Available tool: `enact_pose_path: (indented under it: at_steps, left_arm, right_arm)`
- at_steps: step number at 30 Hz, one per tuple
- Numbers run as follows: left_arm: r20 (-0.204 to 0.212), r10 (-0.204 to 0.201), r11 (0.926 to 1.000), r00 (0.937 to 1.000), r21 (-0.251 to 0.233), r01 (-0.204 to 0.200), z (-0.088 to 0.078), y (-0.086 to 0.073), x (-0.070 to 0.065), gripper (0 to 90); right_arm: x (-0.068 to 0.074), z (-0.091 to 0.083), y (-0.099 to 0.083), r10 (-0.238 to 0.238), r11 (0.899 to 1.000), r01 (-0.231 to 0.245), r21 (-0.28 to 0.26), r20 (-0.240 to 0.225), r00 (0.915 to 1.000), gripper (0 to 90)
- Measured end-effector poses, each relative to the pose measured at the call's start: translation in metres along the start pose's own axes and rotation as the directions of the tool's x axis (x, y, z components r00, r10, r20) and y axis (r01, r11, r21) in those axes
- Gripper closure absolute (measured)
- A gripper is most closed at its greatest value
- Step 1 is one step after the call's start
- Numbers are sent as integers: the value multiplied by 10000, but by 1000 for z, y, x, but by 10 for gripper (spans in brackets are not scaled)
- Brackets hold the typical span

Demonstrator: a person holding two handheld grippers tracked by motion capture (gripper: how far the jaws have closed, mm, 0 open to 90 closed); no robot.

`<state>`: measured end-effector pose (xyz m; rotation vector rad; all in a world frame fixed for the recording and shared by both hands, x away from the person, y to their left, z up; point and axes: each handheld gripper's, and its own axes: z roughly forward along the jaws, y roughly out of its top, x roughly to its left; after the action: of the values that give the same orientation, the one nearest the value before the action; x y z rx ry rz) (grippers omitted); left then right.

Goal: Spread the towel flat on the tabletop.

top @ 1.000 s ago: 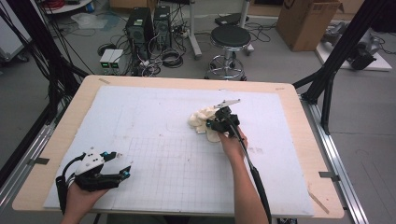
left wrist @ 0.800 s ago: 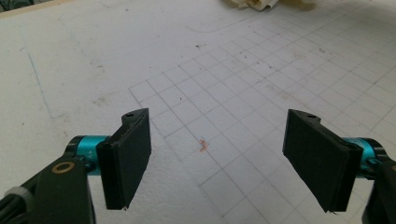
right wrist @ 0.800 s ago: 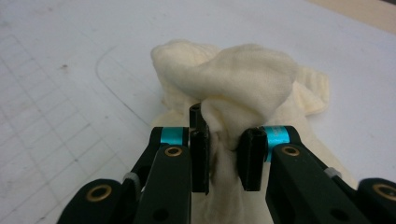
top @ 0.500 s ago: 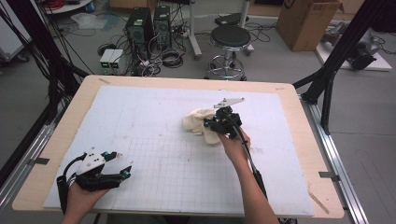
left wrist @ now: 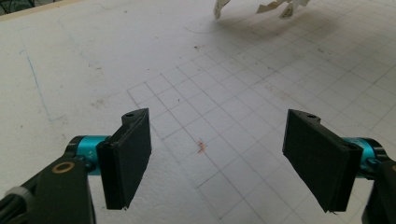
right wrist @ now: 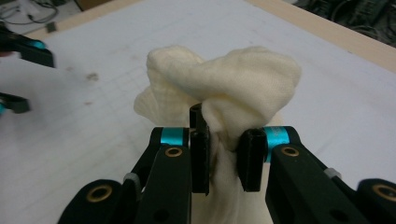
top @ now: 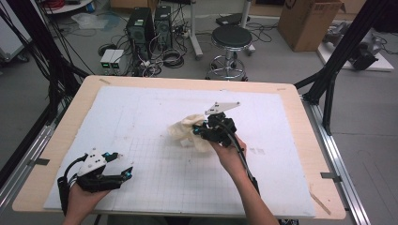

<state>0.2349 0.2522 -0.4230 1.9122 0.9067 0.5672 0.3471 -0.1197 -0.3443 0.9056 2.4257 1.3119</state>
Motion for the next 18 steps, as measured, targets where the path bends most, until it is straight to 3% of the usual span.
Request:
enact_pose_path:
  at_steps: [5, 6, 9, 11, 12, 18]
  left_arm:
    - [12, 50, 10000, 10000, -8, -50, -1, 0, 1, 243]
    - [7, 26, 10000, 10000, -54, -26, -1, 0, 0, 243]
    - [71, 54, 10000, 10000, -60, -53, -2, 0, 0, 245]
    - [82, 61, 10000, 9999, -72, -60, -2, 0, 0, 248]
    - [87, 56, 10000, 9999, -69, -56, -2, 0, 0, 252]
    - [303, 109, 9999, 9995, -30, -108, 0, 1, -3, 282]
  right_arm:
    - [30, 10, 7, -177, 9998, 179, 20, -750, 9970, 782]
    - [40, 19, 8, -200, 9997, 215, 124, -1094, 9938, 781]
    - [46, 29, 6, -184, 9994, 221, 267, -1324, 9910, 780]
    - [48, 41, 4, -318, 9979, 383, 527, -1189, 9924, 779]
    - [46, 53, 0, -174, 9966, 260, 783, -1079, 9940, 777]
    - [38, 77, -16, 236, 9897, -141, 1428, -648, 9976, 750]
